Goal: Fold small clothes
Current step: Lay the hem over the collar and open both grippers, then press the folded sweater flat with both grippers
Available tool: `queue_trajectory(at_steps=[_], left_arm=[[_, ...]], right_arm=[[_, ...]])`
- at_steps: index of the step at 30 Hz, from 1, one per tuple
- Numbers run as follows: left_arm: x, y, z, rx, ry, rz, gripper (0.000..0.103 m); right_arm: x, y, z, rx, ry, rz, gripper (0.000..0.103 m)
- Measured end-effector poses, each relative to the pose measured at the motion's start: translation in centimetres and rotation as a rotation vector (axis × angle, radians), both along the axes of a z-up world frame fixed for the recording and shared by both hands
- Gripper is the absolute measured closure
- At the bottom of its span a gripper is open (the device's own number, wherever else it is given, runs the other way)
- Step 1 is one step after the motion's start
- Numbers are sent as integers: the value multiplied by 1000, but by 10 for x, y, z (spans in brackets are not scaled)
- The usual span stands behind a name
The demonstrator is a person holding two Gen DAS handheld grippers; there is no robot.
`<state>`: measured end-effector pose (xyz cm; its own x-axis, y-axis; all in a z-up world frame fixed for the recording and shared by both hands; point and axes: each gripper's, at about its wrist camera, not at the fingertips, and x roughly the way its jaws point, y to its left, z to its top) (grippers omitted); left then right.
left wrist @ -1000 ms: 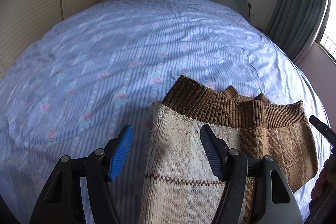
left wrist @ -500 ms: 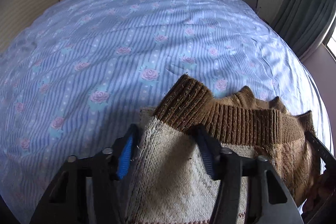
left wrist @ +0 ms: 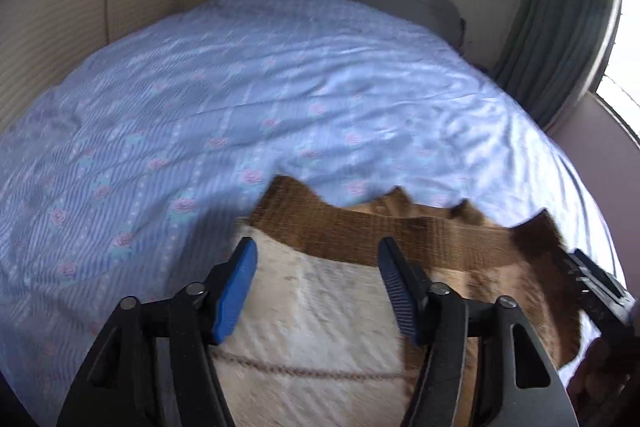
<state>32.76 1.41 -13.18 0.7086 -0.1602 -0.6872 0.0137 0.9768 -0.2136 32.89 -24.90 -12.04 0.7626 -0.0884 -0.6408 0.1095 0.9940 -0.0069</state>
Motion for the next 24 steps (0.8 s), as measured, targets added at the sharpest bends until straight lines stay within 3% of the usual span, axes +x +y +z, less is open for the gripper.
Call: queue_trajectory(at_steps=[5,10,12,14,17,21,24], left_arm=[[-2,-27,-16,-1,26,-107,34],[15,-15,-42,-2,84,-64,34],[19,-10,-48,-2,81,-66,34],[22,-10,-51,27,73,-68,34],[25,-13,-53,61,65,-71,33],[19,-19,-47,104,65,-69,31],[10,-21,-36,104,73,-73,24]], right_arm=[[-5,19,-14,-39,49,44,45],[1,4,-41,-12,123,20,43],[1,0,-44,-42,116,-4,24],[6,-8,-52,-29,134,-32,13],[9,-25,-61,100,150,-43,13],[7,-14,-54,32,134,-54,13],[-1,-9,-41,22,111,-68,13]])
